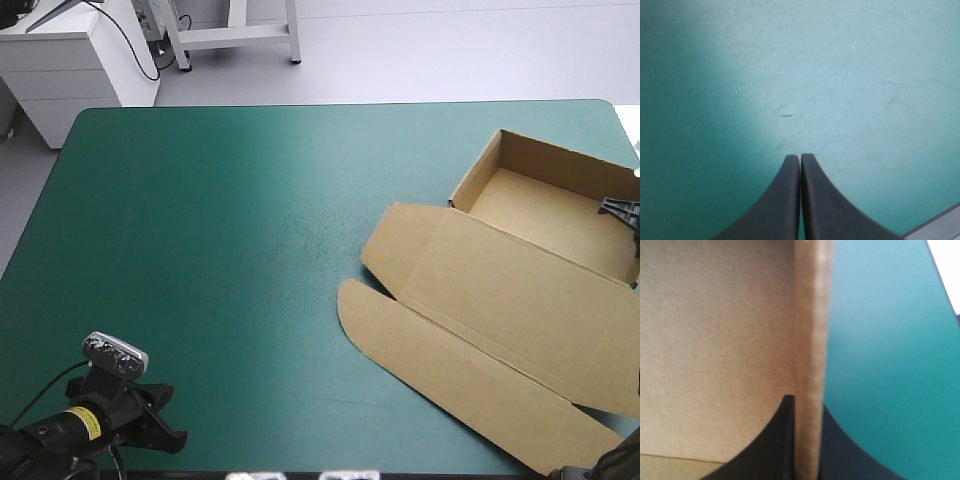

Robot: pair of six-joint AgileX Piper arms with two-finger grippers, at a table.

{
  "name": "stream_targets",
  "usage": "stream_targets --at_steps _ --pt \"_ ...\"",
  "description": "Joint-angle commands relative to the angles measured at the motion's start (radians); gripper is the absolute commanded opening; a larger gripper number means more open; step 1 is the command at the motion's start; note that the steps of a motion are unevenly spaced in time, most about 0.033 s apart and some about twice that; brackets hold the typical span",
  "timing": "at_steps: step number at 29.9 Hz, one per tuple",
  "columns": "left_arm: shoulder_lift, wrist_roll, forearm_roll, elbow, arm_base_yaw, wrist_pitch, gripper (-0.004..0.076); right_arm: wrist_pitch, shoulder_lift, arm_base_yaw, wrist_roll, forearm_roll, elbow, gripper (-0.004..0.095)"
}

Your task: Fold the box

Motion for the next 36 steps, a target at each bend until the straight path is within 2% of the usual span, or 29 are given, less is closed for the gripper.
stream_targets --at_steps 1,6,8,14,18,28,31,36 --pt "0.009 -0.004 -0.012 -0.028 -0.001 -0.056 -0.0008 0.001 -0.06 -0.066 -0.046 -0.01 -0.03 -0.0019" --pt "0.009 -0.004 -0.012 -0.028 -0.001 -0.056 -0.0008 -0.012 -0.056 -0.083 -0.075 -0.028 -0.03 -0.0014" --pt "0.009 -0.004 -0.01 -0.028 -0.001 -0.056 -0.0008 0.003 -0.048 -0.083 -0.066 -0.054 -0.03 0.002" --pt "0.009 -0.004 -0.01 -0.028 -0.001 -0.056 -0.0008 0.001 -0.036 -0.083 -0.045 -0.103 -0.028 0.0351" --pt "0.009 -0.004 -0.01 -0.028 -0.001 -0.056 -0.0008 0.003 -0.038 -0.083 -0.045 -0.111 -0.028 0.0486" --pt "0.009 -0.004 -0.01 -0.028 -0.001 -0.056 -0.0008 0.026 -0.172 -0.083 -0.089 -0.072 -0.028 0.0489" --pt "0.009 -0.004 -0.01 -0.028 -0.001 -0.056 -0.0008 0.026 -0.247 -0.083 -0.089 -0.008 -0.023 0.0489" --pt "0.009 -0.004 -0.01 -0.028 -0.001 -0.056 -0.0008 0.026 -0.399 -0.081 -0.124 0.154 0.036 0.0359"
